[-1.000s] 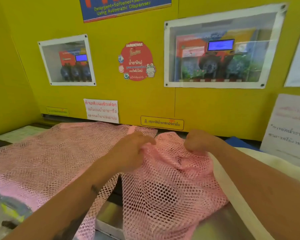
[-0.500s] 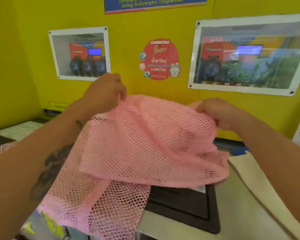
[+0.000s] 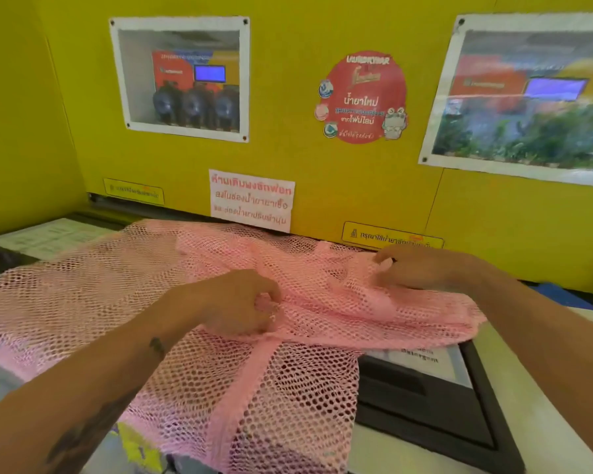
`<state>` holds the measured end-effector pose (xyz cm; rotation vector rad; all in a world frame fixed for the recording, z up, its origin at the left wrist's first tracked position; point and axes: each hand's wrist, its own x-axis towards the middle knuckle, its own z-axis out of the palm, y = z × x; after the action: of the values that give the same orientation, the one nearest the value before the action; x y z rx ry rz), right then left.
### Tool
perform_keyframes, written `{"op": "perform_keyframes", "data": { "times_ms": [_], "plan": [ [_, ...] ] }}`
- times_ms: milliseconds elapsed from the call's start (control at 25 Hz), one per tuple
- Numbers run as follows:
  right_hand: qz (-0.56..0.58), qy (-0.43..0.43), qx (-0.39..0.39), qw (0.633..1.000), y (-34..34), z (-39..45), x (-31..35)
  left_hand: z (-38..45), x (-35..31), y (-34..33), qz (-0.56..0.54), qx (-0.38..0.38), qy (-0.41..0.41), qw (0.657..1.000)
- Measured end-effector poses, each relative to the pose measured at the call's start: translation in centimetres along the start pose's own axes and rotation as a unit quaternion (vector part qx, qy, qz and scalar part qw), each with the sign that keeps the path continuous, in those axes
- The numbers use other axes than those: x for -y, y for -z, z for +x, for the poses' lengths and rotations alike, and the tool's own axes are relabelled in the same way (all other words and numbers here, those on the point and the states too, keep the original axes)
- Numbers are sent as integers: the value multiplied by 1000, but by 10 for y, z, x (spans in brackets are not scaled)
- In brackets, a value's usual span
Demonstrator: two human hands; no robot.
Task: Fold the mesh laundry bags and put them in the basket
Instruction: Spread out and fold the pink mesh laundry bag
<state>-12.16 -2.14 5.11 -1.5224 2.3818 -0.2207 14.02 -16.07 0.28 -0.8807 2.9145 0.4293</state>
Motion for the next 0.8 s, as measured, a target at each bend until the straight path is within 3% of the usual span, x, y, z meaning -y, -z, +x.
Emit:
{"op": "perform_keyframes", "data": {
  "times_ms": [80,160,280,360,440,520,600,680,760,800],
  "plan": [
    [83,23,37,996,-15,5,8,3,5,2,-26,-33,-20,999],
    [53,52,16,997,-23,14,15,3,8,11,-46,-74,-37,996],
    [35,63,-134,988,-11,24,23,0,16,36,-75,-181,-26,980],
    [91,14,-230,969,14,27,21,-3,34,59,-87,-268,18,959],
    [102,-44,-199,974,32,27,12,-7,66,75,-16,-327,81,941],
    [-4,-77,-126,989,36,19,5,-16,89,76,100,-372,155,910],
    [-106,-63,-147,981,29,14,6,-20,87,65,108,-397,163,897],
    [-99,2,-163,982,19,2,19,-21,67,46,35,-334,79,939],
    [-82,86,-90,989,5,-13,36,-21,47,26,-28,-140,10,990],
    [-75,113,-46,990,-3,-20,42,-19,41,17,-24,-58,8,998]
  ]
}}
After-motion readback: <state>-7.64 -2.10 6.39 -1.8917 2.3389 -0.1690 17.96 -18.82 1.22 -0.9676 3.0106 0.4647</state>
